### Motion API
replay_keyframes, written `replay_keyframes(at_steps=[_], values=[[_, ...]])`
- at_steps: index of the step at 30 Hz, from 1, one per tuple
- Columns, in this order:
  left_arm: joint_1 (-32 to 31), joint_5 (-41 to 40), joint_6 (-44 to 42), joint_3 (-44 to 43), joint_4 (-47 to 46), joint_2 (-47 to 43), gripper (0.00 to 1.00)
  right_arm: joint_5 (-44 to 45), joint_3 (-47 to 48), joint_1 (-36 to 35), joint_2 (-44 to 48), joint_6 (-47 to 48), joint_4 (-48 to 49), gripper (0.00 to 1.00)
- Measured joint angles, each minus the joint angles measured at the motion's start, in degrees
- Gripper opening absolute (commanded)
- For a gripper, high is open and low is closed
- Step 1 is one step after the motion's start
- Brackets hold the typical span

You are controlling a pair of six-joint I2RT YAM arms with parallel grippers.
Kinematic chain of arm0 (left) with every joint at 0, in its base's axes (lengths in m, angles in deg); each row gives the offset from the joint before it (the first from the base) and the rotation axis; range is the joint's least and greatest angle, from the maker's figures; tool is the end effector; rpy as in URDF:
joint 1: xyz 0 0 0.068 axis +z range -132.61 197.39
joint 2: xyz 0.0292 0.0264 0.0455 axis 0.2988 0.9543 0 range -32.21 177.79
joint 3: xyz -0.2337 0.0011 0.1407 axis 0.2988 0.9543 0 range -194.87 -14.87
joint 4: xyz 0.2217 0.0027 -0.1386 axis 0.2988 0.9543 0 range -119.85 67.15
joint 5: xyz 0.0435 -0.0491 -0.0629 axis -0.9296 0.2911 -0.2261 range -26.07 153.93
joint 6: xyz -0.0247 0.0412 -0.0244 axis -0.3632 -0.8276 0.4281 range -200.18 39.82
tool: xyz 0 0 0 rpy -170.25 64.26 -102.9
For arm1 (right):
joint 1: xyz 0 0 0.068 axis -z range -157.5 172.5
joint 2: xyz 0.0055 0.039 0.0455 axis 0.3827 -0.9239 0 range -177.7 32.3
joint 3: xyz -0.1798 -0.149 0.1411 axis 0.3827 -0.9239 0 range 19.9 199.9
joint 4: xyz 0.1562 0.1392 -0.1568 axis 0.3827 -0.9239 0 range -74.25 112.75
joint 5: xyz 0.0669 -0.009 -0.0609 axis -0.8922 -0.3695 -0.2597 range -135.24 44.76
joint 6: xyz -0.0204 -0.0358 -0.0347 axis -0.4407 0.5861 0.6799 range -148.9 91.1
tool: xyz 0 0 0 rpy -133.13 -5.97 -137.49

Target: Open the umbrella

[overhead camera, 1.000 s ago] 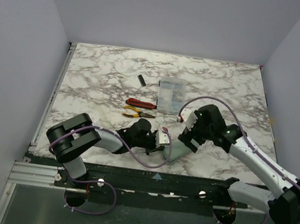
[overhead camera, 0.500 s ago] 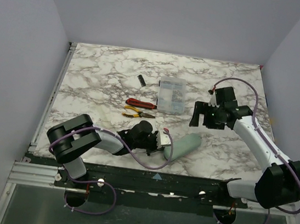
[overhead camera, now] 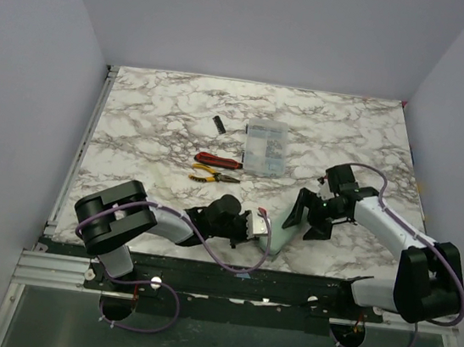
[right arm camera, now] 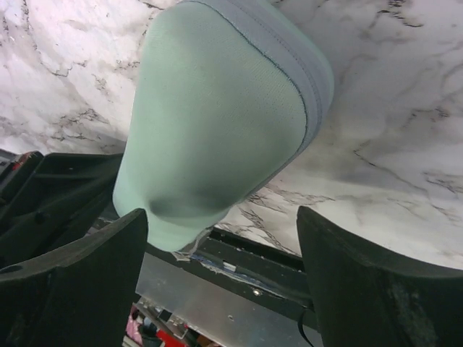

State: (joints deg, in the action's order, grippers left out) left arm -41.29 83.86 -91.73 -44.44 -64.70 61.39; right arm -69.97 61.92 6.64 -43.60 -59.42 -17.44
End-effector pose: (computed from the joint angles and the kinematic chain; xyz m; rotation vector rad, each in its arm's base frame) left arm 0.1413 -0.2553 0.1306 1.4191 1.6324 -0.8513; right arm 0.2093 0.0749 0.1806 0.2879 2.9496 0.7601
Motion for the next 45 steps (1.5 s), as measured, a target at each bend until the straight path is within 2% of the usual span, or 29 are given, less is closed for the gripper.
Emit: replay_keyframes(at_steps=[3, 7, 13, 21, 35, 41, 45], values=[[-0.55, 0.17, -0.48, 0.00, -0.35, 0.00, 0.00, -1.22, -0.90, 0.02, -1.07, -0.28, 3.23, 0.69], [-0.90, 1.11, -1.36, 0.00, -0.63, 0.00, 0.00, -3.15, -0.90, 0.02, -3.37, 1.20, 7.78, 0.51], [-1.49, 1.51, -2.40, 0.00, -0.66, 0.02, 0.00, -7.72, -0.92, 0.02, -6.01, 7.89, 12.46, 0.28], [3.10, 1.62, 0.59, -2.86, 0.96, 1.53, 0.00, -13.40, -0.83, 0.13, -8.87, 12.39, 16.33, 0.00], [9.86, 1.86, 2.89, -10.19, 4.61, 6.21, 0.00, -16.13, 0.46, 0.20, -11.30, 14.12, 17.20, 0.00], [11.67, 1.29, 3.80, -10.14, 4.52, 6.21, 0.00, -16.70, 6.19, -0.39, -16.26, 17.68, 14.84, 0.00], [14.29, 1.77, 7.52, -10.08, 4.55, 6.21, 0.00, -15.89, 12.63, -2.34, -20.28, 22.86, 11.21, 0.01]])
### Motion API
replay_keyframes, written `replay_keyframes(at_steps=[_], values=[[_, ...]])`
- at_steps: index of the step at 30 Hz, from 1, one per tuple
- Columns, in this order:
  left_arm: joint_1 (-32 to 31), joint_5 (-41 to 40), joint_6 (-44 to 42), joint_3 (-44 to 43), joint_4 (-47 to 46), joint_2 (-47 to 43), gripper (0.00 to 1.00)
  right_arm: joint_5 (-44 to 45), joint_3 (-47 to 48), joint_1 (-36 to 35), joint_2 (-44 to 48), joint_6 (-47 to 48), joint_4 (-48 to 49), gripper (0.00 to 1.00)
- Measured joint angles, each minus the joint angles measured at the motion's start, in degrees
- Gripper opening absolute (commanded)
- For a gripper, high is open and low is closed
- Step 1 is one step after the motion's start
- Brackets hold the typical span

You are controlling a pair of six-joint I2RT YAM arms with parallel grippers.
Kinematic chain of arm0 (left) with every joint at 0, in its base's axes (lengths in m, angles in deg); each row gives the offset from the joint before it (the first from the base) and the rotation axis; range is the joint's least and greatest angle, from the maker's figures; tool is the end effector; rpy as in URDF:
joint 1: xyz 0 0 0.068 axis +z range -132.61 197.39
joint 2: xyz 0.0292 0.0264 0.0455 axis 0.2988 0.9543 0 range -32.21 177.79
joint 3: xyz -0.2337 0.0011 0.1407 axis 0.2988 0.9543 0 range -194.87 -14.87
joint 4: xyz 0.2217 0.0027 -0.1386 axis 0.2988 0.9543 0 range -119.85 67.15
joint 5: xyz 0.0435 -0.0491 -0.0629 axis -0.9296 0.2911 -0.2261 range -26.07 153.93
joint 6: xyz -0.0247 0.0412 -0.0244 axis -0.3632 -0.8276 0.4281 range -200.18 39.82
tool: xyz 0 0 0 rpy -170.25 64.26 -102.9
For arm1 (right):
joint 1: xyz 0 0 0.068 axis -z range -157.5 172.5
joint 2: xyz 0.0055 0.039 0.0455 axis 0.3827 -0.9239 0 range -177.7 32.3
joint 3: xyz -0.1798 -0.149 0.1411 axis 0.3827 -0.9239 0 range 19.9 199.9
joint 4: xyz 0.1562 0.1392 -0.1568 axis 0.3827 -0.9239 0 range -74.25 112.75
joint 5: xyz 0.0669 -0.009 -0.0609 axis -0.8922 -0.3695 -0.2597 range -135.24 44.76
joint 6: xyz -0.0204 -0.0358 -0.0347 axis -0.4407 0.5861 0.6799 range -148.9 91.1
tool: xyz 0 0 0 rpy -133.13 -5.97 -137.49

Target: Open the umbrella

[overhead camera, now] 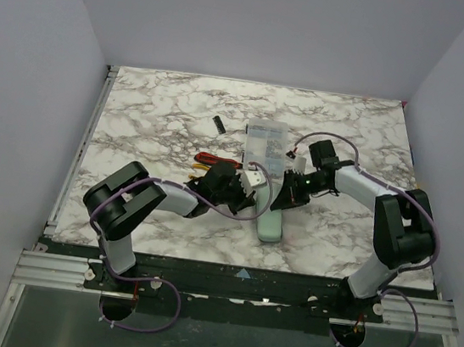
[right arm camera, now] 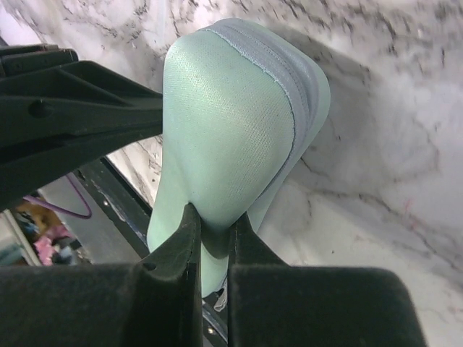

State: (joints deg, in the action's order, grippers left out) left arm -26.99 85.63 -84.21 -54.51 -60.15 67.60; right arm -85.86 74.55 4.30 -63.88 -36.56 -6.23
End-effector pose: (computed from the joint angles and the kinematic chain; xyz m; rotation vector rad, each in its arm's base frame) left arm 0.2279 -0.2413 0.1376 1.0964 1.8586 -0.8140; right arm 0.2829 0.1174 0.1633 -0.4293 2.7395 1.1046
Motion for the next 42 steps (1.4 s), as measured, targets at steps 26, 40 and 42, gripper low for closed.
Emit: replay_keyframes(at_steps=[26, 40, 42], values=[[-2.51, 1.81, 12.76, 3.45, -2.21, -1.38, 0.00, 9.22, -13.11, -1.07, 32.33, 32.96, 0.74, 0.92], [-2.51, 2.14, 13.57, 3.41, -1.66, -1.01, 0.00, 9.68, -16.70, -2.40, 22.53, 49.79, 10.40, 0.75], [-2.54, 2.14, 13.68, 3.41, -1.49, -0.94, 0.00, 10.19, -17.27, -2.91, 21.97, 52.06, 10.56, 0.67]])
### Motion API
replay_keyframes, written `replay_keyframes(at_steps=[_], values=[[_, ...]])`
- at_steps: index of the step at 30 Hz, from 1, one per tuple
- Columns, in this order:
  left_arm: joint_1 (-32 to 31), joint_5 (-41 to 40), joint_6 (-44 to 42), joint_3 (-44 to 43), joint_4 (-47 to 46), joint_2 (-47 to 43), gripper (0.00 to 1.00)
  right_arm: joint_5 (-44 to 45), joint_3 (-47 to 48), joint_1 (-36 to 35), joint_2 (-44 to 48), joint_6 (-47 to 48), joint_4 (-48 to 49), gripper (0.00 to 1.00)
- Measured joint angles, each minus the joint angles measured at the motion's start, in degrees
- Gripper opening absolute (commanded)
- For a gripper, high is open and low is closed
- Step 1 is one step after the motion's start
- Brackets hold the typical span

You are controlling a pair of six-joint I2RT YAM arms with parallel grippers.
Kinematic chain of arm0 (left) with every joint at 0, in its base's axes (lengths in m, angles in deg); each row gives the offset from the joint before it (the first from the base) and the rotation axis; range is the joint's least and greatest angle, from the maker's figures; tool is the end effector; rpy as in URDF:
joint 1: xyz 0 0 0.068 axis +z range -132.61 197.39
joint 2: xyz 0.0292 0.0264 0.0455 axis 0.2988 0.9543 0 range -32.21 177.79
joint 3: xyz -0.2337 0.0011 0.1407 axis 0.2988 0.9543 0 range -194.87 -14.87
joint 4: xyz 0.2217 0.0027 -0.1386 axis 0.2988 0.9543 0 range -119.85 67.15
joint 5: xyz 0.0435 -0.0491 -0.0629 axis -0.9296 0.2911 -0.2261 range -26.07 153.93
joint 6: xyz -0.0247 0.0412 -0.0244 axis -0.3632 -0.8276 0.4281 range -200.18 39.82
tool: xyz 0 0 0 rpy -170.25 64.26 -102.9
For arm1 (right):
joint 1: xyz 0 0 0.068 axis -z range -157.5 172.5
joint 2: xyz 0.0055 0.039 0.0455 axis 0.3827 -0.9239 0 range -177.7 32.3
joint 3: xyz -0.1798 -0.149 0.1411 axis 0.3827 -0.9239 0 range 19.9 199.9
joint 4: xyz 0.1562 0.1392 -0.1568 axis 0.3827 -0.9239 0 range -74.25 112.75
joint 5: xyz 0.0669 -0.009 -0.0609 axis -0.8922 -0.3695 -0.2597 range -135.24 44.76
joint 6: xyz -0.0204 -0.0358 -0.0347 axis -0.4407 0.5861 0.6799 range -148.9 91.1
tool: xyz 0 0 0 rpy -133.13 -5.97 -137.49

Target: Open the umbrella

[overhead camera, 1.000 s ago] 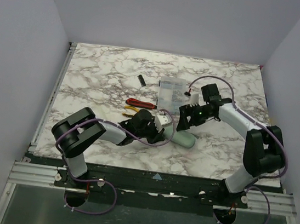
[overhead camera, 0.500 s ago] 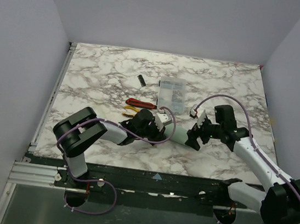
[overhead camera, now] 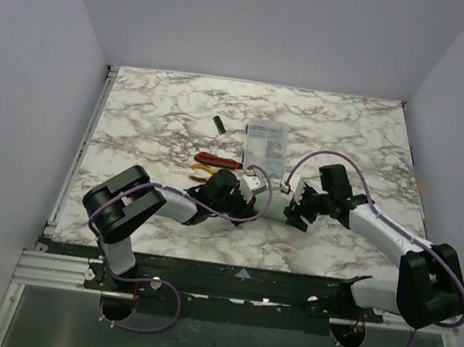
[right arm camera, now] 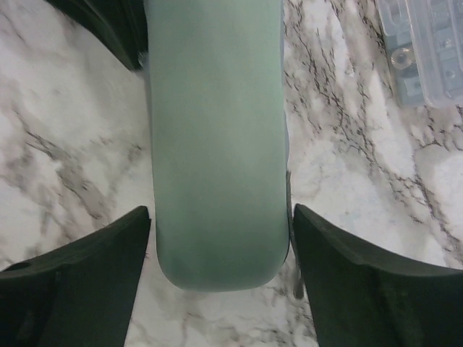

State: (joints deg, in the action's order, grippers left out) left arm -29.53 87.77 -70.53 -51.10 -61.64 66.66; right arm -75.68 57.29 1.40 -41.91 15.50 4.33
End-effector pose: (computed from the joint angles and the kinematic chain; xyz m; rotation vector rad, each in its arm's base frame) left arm 0.2068 -0.2420 0.1297 0.9591 2.0139 -1.0073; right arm 0.2175 0.1032 0.1829 -1.4733 1.9119 0.4888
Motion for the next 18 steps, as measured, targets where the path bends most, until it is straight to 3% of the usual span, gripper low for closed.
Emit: replay_keyframes(at_steps=[9, 18], values=[[2.29, -0.31, 0.74, 0.15, 2.67, -2.49, 0.00, 2.71, 0.70, -0.07, -2.73, 3.43, 0.37, 0.44], [6.08, -2.14, 0.66, 1.95, 4.87, -5.07, 0.00, 5.18, -0.17, 0.09, -0.72, 9.46, -1.42, 0.35]])
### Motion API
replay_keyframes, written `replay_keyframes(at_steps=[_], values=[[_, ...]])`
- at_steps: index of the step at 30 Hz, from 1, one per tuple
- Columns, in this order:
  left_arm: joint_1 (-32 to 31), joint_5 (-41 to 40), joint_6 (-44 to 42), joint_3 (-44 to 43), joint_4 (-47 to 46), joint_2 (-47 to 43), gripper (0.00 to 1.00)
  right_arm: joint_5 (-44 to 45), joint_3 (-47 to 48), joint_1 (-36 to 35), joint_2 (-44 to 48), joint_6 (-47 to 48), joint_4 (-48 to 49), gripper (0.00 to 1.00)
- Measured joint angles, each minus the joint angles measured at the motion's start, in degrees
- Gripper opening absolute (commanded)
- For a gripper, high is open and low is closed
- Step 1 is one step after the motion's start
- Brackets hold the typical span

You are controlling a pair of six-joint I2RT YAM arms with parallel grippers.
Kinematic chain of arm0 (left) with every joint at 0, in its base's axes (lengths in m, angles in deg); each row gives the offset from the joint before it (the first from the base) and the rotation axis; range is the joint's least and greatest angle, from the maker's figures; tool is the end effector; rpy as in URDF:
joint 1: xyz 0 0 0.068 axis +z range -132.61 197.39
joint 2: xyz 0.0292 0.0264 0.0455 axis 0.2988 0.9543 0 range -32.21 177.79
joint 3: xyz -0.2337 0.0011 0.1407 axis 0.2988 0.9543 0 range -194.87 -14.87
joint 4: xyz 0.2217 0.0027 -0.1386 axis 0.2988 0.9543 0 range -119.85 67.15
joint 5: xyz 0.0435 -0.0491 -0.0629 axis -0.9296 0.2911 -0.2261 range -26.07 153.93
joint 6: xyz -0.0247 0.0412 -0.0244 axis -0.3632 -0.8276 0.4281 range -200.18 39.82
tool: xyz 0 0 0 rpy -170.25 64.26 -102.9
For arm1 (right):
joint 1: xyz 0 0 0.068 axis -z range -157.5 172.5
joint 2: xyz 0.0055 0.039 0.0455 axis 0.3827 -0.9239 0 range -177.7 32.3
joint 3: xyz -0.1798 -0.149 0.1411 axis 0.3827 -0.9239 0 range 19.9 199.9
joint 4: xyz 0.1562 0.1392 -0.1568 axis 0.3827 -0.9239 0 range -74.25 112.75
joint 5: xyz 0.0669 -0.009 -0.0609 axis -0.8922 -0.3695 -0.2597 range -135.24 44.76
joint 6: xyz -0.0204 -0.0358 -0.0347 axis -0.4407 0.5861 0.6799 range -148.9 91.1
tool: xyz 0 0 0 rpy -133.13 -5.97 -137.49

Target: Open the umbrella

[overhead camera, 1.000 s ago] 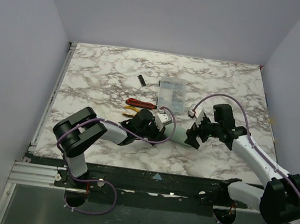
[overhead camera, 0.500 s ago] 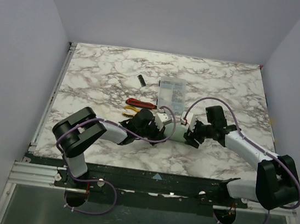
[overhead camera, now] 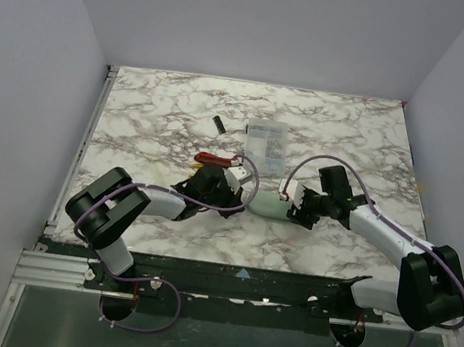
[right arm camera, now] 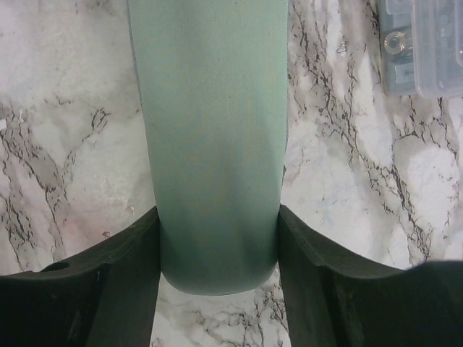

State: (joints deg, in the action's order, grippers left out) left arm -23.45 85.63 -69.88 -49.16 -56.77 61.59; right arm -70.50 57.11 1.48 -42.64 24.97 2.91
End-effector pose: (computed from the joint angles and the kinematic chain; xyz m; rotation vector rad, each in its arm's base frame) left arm 0.2212 -0.2084 0.1386 0.8119 2.0867 -0.9113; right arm 0.2176 0.0999 0.1764 -1.6241 1.8569 0.3266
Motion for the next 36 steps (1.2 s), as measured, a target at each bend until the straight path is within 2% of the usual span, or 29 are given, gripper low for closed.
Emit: replay_keyframes(at_steps=[6, 11, 14, 16, 19, 22, 29, 36], values=[[0.59, 1.29, -1.70, 1.73, -0.44, -2.62, 0.00, 0.20, -0.50, 1.27, 2.25, 8.00, -4.24, 0.36], [0.96, 1.99, -5.38, 1.99, -0.57, -2.78, 0.00, -0.87, -2.16, 2.12, 5.01, 19.52, -7.87, 0.36], [0.68, 2.99, -7.41, 1.77, -0.85, -2.25, 0.00, -2.32, -1.33, 2.27, 3.32, 25.90, -9.16, 0.35], [0.59, 3.69, -8.41, 1.22, -0.81, -1.57, 0.18, -2.99, 0.98, 2.34, 0.46, 27.98, -10.51, 0.35], [0.57, 6.40, -11.04, 1.36, -1.16, -1.73, 0.38, -3.85, 5.01, 2.34, -4.20, 28.46, -11.85, 0.35], [0.20, 8.04, -12.61, 3.82, -2.12, -3.96, 0.48, -4.02, 6.93, 2.32, -6.29, 27.96, -12.04, 0.34], [-3.56, 8.70, -13.29, 6.67, -2.82, -6.64, 0.48, -3.80, 7.43, 2.32, -6.84, 24.61, -12.20, 0.31], [-4.48, 6.64, -13.27, 5.97, -5.25, -2.25, 0.47, -2.73, 5.75, 2.32, -4.85, 21.68, -11.28, 0.31]])
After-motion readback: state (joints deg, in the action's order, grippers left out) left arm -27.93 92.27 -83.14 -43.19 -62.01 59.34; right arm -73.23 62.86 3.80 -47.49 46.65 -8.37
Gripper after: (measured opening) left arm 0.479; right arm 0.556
